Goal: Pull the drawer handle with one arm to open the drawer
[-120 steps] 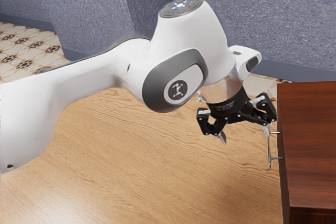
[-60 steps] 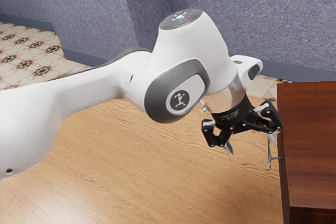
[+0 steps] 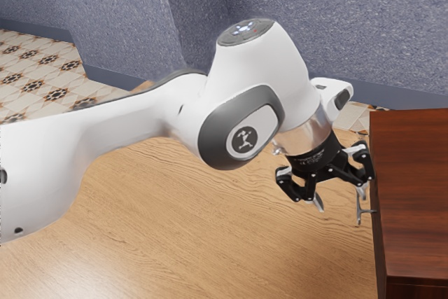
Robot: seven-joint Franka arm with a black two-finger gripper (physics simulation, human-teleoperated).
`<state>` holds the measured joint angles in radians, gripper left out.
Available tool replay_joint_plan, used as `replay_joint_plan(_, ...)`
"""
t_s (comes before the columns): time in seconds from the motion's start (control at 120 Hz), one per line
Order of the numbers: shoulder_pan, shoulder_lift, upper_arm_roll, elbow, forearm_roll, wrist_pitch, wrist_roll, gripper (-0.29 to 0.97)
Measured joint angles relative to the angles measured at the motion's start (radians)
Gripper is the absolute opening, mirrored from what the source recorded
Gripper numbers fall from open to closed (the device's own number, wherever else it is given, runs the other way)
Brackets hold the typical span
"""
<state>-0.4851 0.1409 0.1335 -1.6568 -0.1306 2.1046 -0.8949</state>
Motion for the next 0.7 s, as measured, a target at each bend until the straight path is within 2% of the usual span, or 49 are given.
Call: replay_joint_plan(0.7, 0.007, -0.088, -0.004, -0.125, 0.009, 0.025, -0.019, 0.38)
